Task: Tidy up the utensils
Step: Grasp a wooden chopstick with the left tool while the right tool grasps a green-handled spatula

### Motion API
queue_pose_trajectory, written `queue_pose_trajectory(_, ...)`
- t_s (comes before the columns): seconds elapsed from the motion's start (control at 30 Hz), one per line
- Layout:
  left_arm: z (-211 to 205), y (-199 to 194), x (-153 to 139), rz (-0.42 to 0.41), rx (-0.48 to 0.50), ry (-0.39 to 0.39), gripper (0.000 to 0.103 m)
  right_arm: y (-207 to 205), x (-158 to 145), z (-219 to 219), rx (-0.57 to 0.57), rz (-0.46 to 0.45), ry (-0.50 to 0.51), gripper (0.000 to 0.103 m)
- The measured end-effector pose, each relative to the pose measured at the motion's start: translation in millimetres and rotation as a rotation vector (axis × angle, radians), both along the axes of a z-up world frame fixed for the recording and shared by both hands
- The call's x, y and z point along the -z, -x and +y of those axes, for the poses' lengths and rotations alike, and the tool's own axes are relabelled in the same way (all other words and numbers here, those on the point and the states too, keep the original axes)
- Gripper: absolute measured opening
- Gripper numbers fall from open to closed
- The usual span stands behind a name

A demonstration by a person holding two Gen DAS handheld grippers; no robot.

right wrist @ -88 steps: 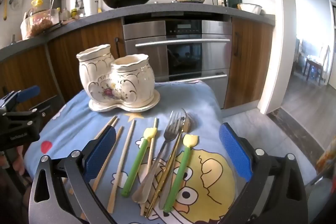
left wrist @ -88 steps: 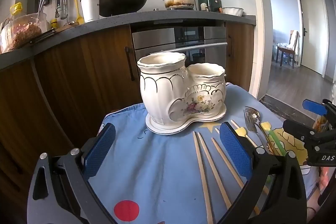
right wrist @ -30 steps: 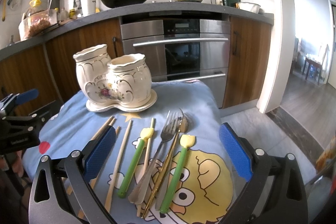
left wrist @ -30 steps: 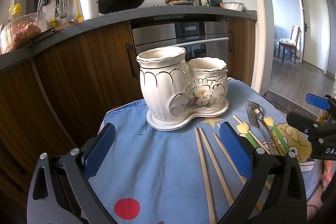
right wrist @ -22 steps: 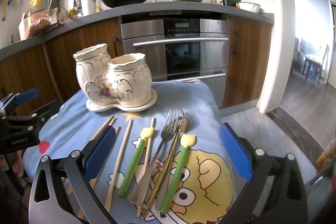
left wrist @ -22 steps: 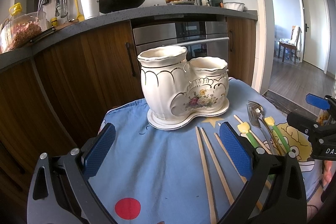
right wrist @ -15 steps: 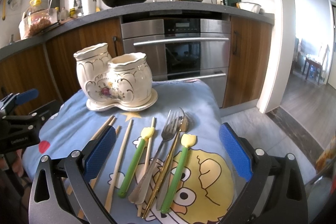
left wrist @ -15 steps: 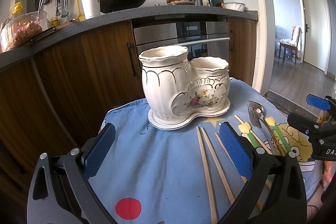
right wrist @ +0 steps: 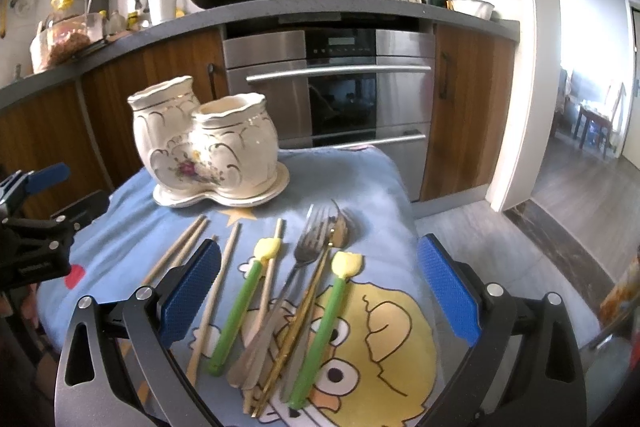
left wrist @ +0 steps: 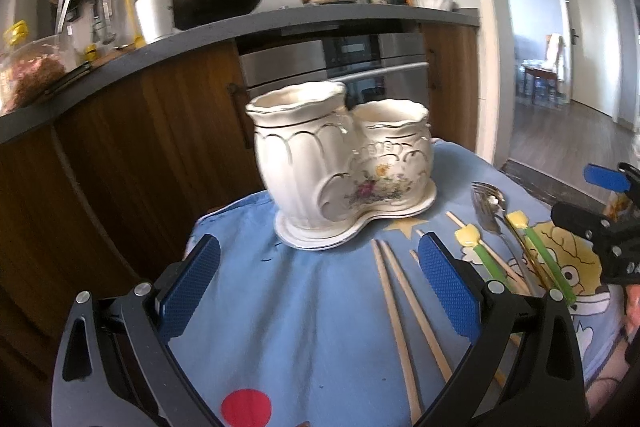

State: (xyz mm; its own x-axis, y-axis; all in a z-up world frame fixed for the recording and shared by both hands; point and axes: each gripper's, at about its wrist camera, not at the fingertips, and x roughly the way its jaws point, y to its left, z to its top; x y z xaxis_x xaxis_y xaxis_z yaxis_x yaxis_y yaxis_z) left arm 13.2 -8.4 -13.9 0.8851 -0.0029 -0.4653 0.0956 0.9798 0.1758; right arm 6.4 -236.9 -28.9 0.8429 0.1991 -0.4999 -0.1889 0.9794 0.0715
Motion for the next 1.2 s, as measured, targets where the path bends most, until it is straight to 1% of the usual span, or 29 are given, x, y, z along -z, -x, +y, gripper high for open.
queue_pose_trajectory(0.03,0.6,-3.5,1.5,0.022,0.028,0.020,0.098,-1.1,0.2,-2.4,0.004,0.004,0.003,0.098)
queue_pose_trajectory(0.07,1.1,-5.8,3.2,0.039,0.035,0.028,0.098,-2.3,1.2,-5.3,0.009,0.012,0.009,0.098)
queue_pose_trajectory(0.13,1.9,-14.4,8.6,0.109,0.045,0.041,0.098,-5.4,2.7,-10.3,0.020,0.032,0.021,0.098)
queue_pose_trajectory(0.17,1.9,-19.6,13.2,0.155,0.041,0.030,0.098,-6.5,4.1,-12.9,0.027,0.045,0.028,0.098)
queue_pose_trajectory(0.23,0.4,-24.9,20.3,0.197,0.037,-0.007,0.098,-9.5,8.3,-19.8,0.047,0.081,0.049,0.098)
queue_pose_trajectory(0.3,-1.0,-26.4,26.3,0.207,0.059,-0.038,0.098,-12.1,12.7,-25.8,0.063,0.112,0.060,0.098)
queue_pose_trajectory(0.4,-2.7,-32.5,35.4,0.257,0.070,-0.068,0.098,-17.7,20.7,-33.1,0.073,0.168,0.063,0.098)
queue_pose_trajectory(0.47,-2.6,-38.1,42.0,0.312,0.090,-0.051,0.098,-21.7,26.1,-32.3,0.072,0.201,0.069,0.097)
queue_pose_trajectory(0.53,-3.9,-39.7,46.2,0.330,0.100,-0.050,0.098,-25.8,29.0,-28.4,0.046,0.240,0.060,0.095)
queue_pose_trajectory(0.57,-4.5,-39.6,47.2,0.332,0.104,-0.052,0.097,-28.4,30.4,-25.1,0.031,0.261,0.057,0.092)
queue_pose_trajectory(0.6,-5.3,-39.5,47.9,0.336,0.108,-0.053,0.094,-29.8,31.1,-21.7,0.020,0.276,0.060,0.088)
queue_pose_trajectory(0.63,-5.7,-39.7,49.1,0.346,0.116,-0.049,0.090,-32.3,32.0,-17.8,0.008,0.293,0.065,0.078)
queue_pose_trajectory(0.67,-5.8,-40.5,50.7,0.362,0.121,-0.044,0.082,-35.4,32.8,-13.8,-0.002,0.311,0.075,0.067)
queue_pose_trajectory(0.7,-5.3,-41.3,52.4,0.376,0.123,-0.039,0.075,-36.9,34.4,-11.5,-0.009,0.321,0.077,0.063)
queue_pose_trajectory(0.73,-4.4,-41.6,54.5,0.393,0.131,-0.027,0.072,-39.2,35.9,-8.7,-0.018,0.337,0.077,0.056)
queue_pose_trajectory(0.77,-3.9,-41.5,56.1,0.403,0.136,-0.017,0.066,-40.7,36.9,-6.3,-0.026,0.349,0.078,0.051)
queue_pose_trajectory(0.8,-3.2,-40.7,57.0,0.413,0.145,-0.004,0.061,-41.5,37.2,-5.1,-0.033,0.356,0.080,0.048)
queue_pose_trajectory(0.87,-3.3,-38.0,58.5,0.432,0.165,0.017,0.055,-42.2,38.6,-0.4,-0.052,0.379,0.085,0.041)
queue_pose_trajectory(0.9,-3.2,-37.2,58.0,0.440,0.175,0.023,0.051,-43.0,40.2,1.0,-0.056,0.396,0.090,0.039)
queue_pose_trajectory(0.93,-4.5,-36.5,58.8,0.450,0.184,0.024,0.049,-44.1,41.8,2.1,-0.062,0.410,0.093,0.036)
queue_pose_trajectory(0.97,-5.9,-36.6,60.2,0.456,0.189,0.020,0.046,-45.4,42.4,2.5,-0.064,0.417,0.095,0.036)
queue_pose_trajectory(1.03,-9.7,-35.6,62.6,0.465,0.199,0.022,0.044,-47.9,42.0,4.7,-0.064,0.419,0.118,0.036)
queue_pose_trajectory(1.1,-13.8,-36.3,65.8,0.479,0.209,0.021,0.037,-52.2,42.2,7.9,-0.064,0.423,0.132,0.035)
queue_pose_trajectory(1.13,-15.6,-36.2,66.4,0.481,0.213,0.020,0.035,-54.3,42.3,9.4,-0.066,0.424,0.135,0.035)
queue_pose_trajectory(1.2,-18.5,-36.2,66.6,0.485,0.224,0.019,0.026,-58.1,42.2,10.3,-0.068,0.428,0.129,0.032)
